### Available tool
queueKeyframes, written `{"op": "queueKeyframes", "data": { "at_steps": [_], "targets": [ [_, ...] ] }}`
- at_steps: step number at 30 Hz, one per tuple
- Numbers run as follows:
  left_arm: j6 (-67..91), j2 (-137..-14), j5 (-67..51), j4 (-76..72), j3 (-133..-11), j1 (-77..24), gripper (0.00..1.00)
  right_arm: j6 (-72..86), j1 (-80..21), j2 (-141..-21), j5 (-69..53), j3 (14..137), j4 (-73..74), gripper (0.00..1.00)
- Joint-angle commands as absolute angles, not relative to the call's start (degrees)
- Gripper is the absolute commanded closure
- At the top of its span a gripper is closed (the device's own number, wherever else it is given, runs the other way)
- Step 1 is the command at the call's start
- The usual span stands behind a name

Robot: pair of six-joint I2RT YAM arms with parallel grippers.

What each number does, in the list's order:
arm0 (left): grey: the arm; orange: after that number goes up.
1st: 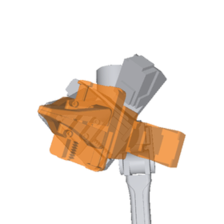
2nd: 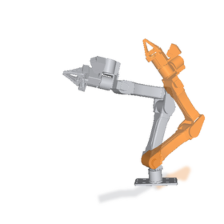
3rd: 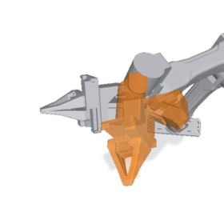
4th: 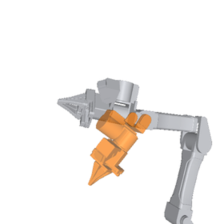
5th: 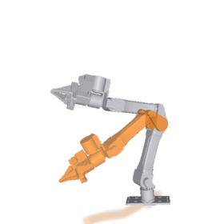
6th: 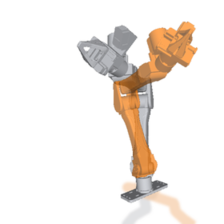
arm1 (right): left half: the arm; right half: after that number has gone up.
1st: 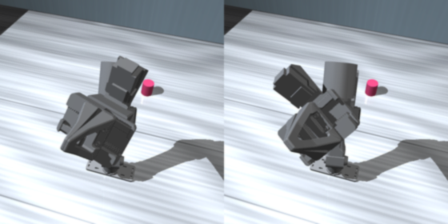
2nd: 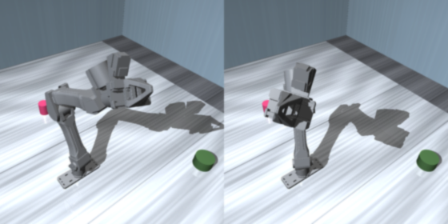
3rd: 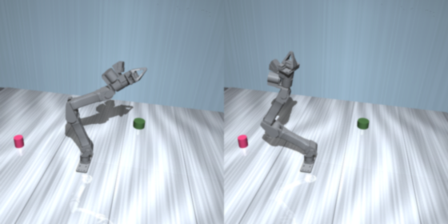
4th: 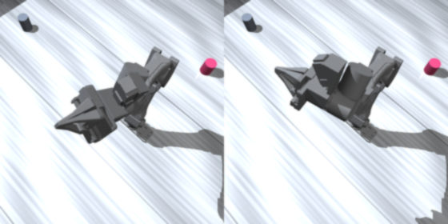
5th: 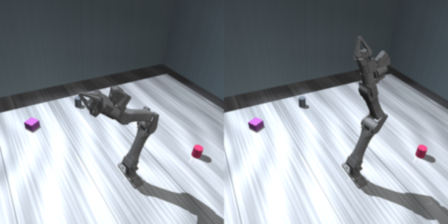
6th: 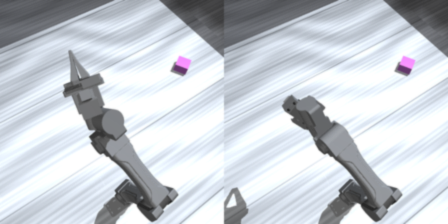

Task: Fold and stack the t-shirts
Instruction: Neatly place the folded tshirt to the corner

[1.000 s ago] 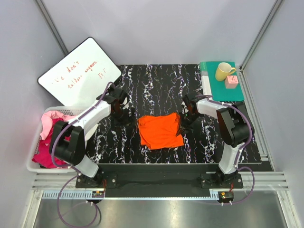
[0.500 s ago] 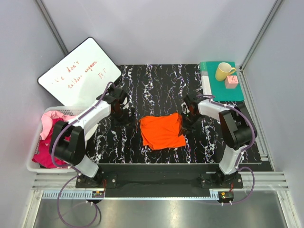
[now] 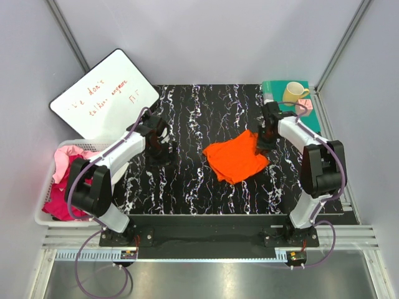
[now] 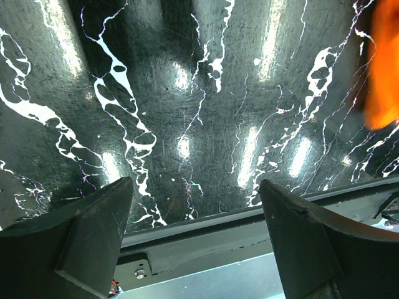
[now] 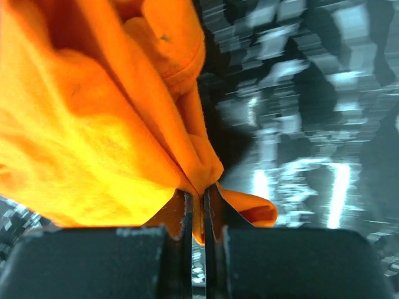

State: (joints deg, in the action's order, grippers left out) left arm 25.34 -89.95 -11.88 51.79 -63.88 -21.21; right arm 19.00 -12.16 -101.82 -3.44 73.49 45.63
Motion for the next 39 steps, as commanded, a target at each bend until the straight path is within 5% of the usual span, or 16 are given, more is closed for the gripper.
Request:
{"op": "queueKeyframes", "data": {
  "at_steps": [1, 39],
  "targets": [
    [24.35, -88.15, -10.72, 50.80, -64.16, -21.01, 0.12, 15.47, -8.27, -101.68, 1.93, 75.06, 48.95, 1.00],
    [22.06, -90.70, -11.60, 49.66, -63.81, -21.01, 0.12, 16.61, 10.10, -115.31, 37.52, 75.32, 53.53, 1.00]
  ]
}}
